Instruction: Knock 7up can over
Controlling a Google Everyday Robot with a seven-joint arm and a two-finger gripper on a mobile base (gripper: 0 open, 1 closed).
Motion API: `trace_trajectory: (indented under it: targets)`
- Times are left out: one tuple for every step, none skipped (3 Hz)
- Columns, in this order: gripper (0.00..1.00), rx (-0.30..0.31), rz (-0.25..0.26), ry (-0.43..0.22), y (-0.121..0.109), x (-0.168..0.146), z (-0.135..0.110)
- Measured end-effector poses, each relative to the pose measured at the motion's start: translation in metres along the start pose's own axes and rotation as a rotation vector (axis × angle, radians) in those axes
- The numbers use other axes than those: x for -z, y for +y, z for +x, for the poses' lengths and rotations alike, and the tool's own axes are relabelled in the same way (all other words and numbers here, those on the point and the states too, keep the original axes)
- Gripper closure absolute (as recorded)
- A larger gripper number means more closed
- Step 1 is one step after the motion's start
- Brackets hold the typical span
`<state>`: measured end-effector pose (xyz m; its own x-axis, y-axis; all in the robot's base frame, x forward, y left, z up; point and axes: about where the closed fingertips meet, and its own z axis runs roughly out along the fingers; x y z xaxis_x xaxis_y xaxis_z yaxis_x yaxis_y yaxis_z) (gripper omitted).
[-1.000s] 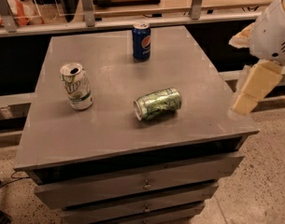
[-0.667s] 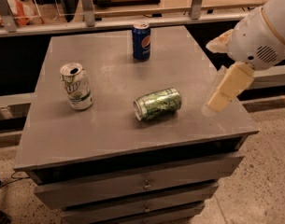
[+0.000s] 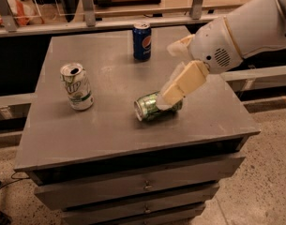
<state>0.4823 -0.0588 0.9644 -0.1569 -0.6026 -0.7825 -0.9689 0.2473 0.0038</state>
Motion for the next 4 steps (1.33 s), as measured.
trace_trajectory:
  targets:
    - [0.0,0.002,0.001,0.004,0.0,0.0,0.001]
    - [0.0,-0.02,0.029,-0.029,-0.002,-0.012,0.001]
    - [0.0,-0.024,0.029,-0.086,-0.004,-0.049,-0.005]
    - [0.0,-0.013,0.025,-0.139,-0.007,-0.086,-0.014]
